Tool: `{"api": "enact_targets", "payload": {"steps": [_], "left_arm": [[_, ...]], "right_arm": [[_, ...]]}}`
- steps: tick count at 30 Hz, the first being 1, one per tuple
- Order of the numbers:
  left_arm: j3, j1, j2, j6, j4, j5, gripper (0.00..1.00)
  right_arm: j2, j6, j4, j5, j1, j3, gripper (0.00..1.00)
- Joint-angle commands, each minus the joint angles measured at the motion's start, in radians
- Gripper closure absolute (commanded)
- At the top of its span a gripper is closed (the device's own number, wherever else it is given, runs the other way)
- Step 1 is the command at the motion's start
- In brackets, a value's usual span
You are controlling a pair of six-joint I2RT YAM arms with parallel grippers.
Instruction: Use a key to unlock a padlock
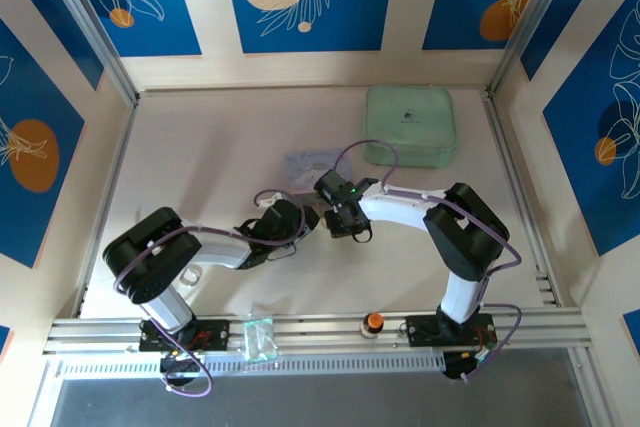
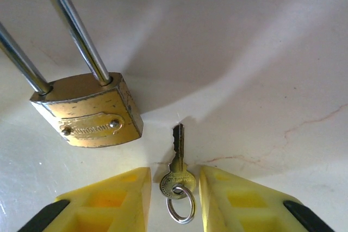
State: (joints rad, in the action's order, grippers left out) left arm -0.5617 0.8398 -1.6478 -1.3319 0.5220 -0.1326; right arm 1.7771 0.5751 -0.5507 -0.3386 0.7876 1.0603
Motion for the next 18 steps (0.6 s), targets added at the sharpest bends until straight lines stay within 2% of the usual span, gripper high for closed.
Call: {"api": "enact_targets", "payload": {"steps": [1, 10, 18], "left_arm": [[0.020, -0.006, -0.037, -0.025, 0.028, 0.014, 0.51], [0.022, -0.007, -0.020, -0.024, 0.021, 0.007, 0.51], [0.026, -0.006, 0.034, 0.008, -0.036, -0.030, 0.50]], "right_arm": [[0.013, -0.009, -0.060, -0.007, 0.020, -0.001, 0.72], [0.009, -0.002, -0.085, -0.030, 0.044, -0.021, 0.79], [-0.032, 0.002, 0.015, 0.043, 0.005, -0.091, 0.92]]}}
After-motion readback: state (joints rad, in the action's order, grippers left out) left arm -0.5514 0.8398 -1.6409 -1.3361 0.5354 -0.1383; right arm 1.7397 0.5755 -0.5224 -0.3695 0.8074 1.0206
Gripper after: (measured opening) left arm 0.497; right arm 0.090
